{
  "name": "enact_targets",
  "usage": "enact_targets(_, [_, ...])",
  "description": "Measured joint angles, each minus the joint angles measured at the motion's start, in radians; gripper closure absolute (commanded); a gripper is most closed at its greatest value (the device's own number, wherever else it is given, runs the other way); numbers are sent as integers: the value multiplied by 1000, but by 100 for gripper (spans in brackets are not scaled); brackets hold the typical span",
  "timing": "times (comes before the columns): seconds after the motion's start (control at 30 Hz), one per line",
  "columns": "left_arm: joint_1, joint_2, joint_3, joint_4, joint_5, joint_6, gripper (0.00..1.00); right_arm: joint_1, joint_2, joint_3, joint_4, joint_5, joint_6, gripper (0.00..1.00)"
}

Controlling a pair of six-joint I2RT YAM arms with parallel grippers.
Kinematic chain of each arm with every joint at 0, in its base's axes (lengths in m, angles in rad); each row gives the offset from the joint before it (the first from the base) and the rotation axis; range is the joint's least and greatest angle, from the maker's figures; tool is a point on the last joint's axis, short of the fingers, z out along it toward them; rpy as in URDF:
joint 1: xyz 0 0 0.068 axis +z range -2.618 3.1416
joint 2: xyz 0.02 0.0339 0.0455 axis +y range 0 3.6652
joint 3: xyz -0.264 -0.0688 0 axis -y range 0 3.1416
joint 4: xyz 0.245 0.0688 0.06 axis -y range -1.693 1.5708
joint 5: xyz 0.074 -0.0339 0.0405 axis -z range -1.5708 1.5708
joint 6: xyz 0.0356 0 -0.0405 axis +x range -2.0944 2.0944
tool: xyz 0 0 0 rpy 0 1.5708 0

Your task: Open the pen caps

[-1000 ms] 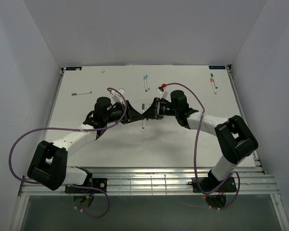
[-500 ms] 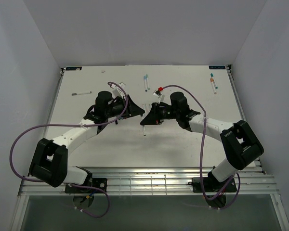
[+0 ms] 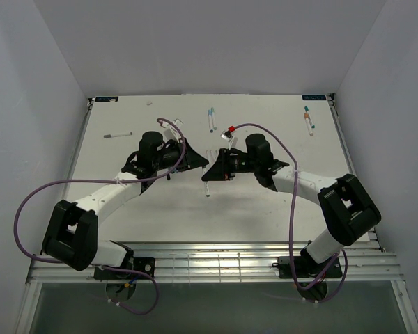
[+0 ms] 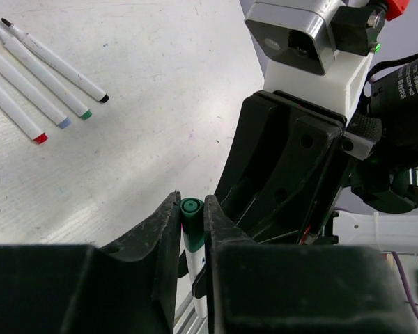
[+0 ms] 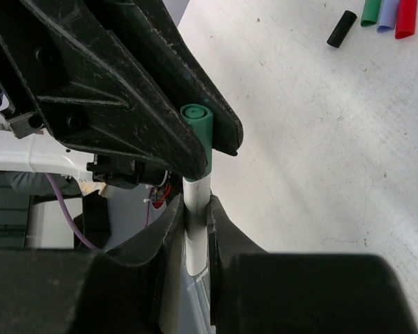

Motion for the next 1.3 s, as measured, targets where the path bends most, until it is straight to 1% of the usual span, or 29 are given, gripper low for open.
enact_targets(0.03, [0, 0, 1, -1, 0, -2, 88, 1, 1, 0, 0, 4, 2, 92])
enact_targets(0.1, [0, 0, 3, -4, -2, -8, 99, 3, 3, 0, -2, 16, 2, 92])
enact_targets(0.13, [-1, 0, 4, -7, -4, -11, 100, 3, 4, 1, -4, 22, 1, 92])
enact_targets(0.27, [-1, 9, 22, -45, -38, -17, 100, 12, 4, 29, -67, 63, -27, 92])
enact_targets(0.33, [-1, 29, 52, -85, -74, -24, 100, 25, 6, 79, -171, 123, -90, 92])
enact_targets(0.4, [-1, 57, 98, -145, -123, -35, 100, 53, 6, 148, -303, 232, -163, 92])
enact_targets(0.47, [0, 90, 152, -202, -162, -42, 100, 89, 12, 223, -434, 371, -237, 92])
enact_targets(0.57, [6, 132, 218, -272, -203, -53, 100, 145, 28, 311, -565, 567, -328, 92])
enact_targets(0.63, [22, 155, 240, -303, -202, -72, 100, 179, 35, 337, -605, 671, -366, 92])
enact_targets(0.7, [44, 176, 259, -340, -183, -93, 100, 212, 40, 340, -609, 754, -388, 92])
enact_targets(0.8, [84, 197, 267, -373, -127, -122, 100, 245, 41, 326, -584, 829, -403, 92])
enact_targets(0.97, [145, 200, 267, -397, -51, -148, 100, 258, 41, 309, -515, 834, -411, 92])
enact_targets(1.03, [167, 189, 259, -394, -28, -149, 100, 248, 41, 303, -484, 788, -415, 92])
enact_targets(1.1, [191, 156, 223, -375, -12, -155, 100, 229, 41, 294, -449, 706, -413, 92])
enact_targets(1.13, [211, 134, 201, -351, -50, -148, 100, 220, 37, 286, -468, 652, -414, 92])
enact_targets(1.2, [284, 98, 177, -319, -114, -137, 100, 209, 31, 241, -504, 547, -407, 92])
enact_targets(1.3, [369, 49, 161, -278, -222, -121, 100, 200, 44, 178, -514, 385, -369, 92])
